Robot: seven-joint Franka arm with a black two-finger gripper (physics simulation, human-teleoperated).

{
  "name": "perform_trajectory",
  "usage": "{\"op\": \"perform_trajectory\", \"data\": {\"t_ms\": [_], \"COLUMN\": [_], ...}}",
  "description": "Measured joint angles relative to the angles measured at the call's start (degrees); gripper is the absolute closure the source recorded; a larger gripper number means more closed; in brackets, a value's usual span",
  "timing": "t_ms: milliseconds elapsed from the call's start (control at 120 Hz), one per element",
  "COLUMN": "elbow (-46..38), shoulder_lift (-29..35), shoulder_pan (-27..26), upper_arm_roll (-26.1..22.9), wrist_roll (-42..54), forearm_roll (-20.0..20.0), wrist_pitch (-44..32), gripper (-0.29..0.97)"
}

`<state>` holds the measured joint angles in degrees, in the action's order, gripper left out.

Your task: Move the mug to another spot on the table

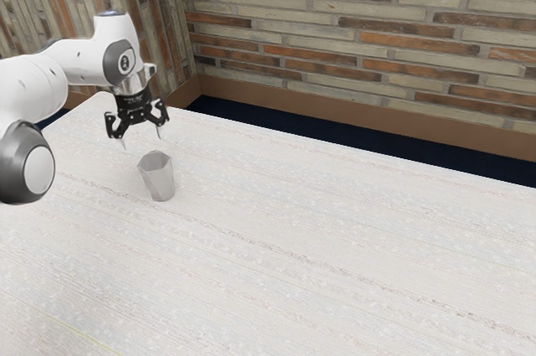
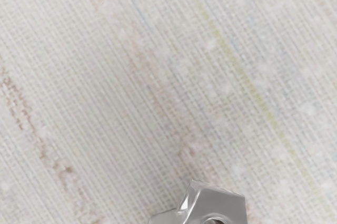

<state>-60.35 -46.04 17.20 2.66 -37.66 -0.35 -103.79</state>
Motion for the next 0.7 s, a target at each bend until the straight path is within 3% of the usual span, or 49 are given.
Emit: {"op": "perform_trajectory", "data": {"t_ms": [700], "elbow": [-2.7], "shoulder_lift": [-3.6], "shoulder_pan": [0.2], "upper_arm_roll": [-1.4], "wrist_roll": [-0.1], "forearm_roll": [0.1], "wrist_pitch": [-7.3], "gripper": [0.00]}}
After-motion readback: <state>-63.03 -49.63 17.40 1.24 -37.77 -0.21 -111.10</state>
